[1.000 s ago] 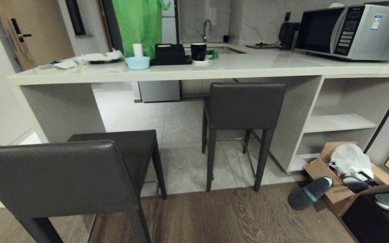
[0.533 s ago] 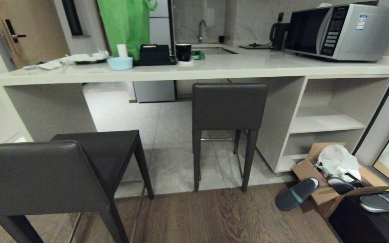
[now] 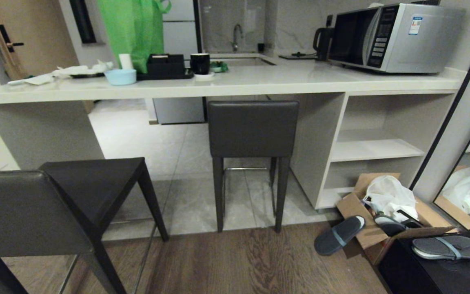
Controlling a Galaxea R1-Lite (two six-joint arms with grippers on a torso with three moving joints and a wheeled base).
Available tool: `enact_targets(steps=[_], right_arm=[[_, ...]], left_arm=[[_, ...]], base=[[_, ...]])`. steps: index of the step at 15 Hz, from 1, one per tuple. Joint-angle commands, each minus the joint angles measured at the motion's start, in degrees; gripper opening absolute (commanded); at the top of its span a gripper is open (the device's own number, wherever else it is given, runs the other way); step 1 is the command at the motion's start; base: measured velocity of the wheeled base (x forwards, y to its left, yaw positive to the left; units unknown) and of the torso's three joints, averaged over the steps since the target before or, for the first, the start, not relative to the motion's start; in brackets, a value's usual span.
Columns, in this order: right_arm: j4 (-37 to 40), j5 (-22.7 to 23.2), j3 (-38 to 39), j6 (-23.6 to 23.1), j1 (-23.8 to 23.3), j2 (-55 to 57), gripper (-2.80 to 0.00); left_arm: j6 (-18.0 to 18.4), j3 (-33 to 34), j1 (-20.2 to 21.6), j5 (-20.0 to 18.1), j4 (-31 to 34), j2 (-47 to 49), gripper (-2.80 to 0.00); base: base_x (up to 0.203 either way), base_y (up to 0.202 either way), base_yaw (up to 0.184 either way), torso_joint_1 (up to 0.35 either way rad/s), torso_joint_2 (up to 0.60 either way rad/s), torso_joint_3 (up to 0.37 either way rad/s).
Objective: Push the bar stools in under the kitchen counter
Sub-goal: Pull the gray chair out from under the dining table
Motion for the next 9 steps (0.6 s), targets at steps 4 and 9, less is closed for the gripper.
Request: enact_targets(steps=[4, 9], right_arm=[[0.0, 0.0, 0.0, 0.0, 0.0, 0.1, -2.80], [0.0, 0.0, 0.0, 0.0, 0.0, 0.1, -2.80]], left_arm=[[0.0, 0.0, 0.0, 0.0, 0.0, 0.1, -2.80], [-0.1, 0.0, 0.0, 0.0, 0.0, 0.1, -2.80]], base=[[0.000, -0.195, 0.004, 0.002, 0.00, 0.002], [0.000, -0.176, 0.002, 0.001, 0.00, 0.004]])
